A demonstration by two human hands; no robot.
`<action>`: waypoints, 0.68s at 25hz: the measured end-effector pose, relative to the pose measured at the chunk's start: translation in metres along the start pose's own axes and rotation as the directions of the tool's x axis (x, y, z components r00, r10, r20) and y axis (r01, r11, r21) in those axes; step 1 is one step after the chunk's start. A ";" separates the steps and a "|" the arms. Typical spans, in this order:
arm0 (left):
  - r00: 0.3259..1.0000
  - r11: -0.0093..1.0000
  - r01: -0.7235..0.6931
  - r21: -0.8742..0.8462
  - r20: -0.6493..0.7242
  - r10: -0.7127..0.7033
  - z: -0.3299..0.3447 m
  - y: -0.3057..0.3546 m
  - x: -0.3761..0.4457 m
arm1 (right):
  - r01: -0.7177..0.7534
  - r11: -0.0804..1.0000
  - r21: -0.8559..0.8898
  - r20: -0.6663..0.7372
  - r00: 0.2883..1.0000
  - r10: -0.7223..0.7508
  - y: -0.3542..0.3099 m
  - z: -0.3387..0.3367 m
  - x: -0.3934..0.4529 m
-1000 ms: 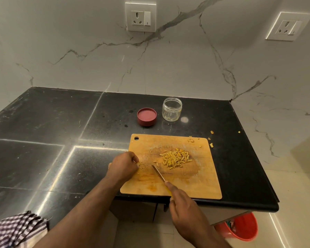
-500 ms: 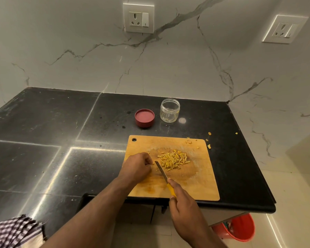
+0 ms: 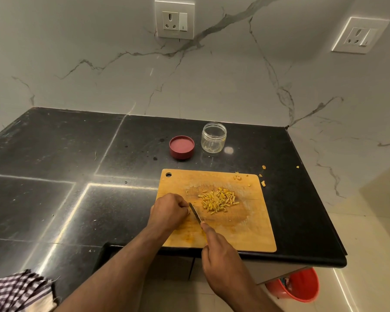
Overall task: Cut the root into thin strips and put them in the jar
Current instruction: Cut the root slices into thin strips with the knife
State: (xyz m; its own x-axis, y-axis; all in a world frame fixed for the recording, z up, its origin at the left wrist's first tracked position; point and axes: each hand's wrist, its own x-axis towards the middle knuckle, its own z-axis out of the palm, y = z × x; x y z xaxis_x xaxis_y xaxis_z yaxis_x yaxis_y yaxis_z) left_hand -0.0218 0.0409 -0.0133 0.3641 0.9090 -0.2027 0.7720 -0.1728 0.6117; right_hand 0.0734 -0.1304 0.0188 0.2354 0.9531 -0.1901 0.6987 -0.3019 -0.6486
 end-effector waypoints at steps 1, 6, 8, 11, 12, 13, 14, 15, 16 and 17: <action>1.000 1.000 0.001 0.000 -0.003 -0.001 0.000 0.001 0.000 | -0.001 1.000 -0.008 0.004 1.000 0.001 -0.001 0.000 0.001; 0.999 0.999 0.019 0.030 -0.037 -0.018 0.004 0.005 0.002 | -0.007 0.999 -0.041 0.022 1.000 0.008 0.002 0.002 -0.009; 1.000 1.000 0.016 0.021 -0.017 -0.016 0.004 0.003 0.003 | -0.017 0.999 -0.028 0.009 1.000 0.017 0.004 0.003 -0.018; 1.000 1.000 0.016 -0.006 0.009 -0.016 0.003 0.000 0.002 | -0.010 1.000 0.003 -0.018 1.000 0.010 0.003 0.000 -0.019; 1.000 1.000 0.013 -0.007 0.003 -0.013 0.003 0.000 0.001 | -0.010 1.000 0.004 -0.017 1.000 0.010 0.002 -0.001 -0.016; 1.000 1.000 0.008 -0.006 -0.006 -0.008 0.003 0.001 0.000 | -0.006 1.000 0.002 -0.014 1.000 0.006 0.000 -0.002 -0.014; 1.000 1.000 0.003 -0.005 -0.017 -0.004 0.003 0.001 -0.001 | 0.000 1.000 -0.003 -0.009 1.000 0.000 -0.002 -0.002 -0.011; 1.000 1.000 0.001 -0.004 -0.027 -0.001 0.004 0.002 -0.003 | 0.004 1.000 -0.011 -0.002 1.000 -0.004 -0.004 -0.001 -0.008; 0.999 1.000 0.002 -0.005 -0.036 -0.003 0.004 0.003 -0.004 | 0.005 1.000 -0.019 0.004 1.000 -0.005 -0.005 0.000 -0.005; 0.999 1.000 0.005 -0.007 -0.046 -0.005 0.004 0.003 -0.005 | 0.004 1.000 -0.029 0.011 1.000 -0.004 -0.006 0.000 -0.002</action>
State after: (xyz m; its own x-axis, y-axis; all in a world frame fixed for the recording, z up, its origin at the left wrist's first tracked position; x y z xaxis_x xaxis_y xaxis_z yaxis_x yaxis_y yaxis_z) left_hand -0.0190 0.0343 -0.0131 0.3358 0.9264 -0.1704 0.7702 -0.1658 0.6159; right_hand 0.0688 -0.1306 0.0229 0.2255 0.9545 -0.1953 0.7190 -0.2983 -0.6277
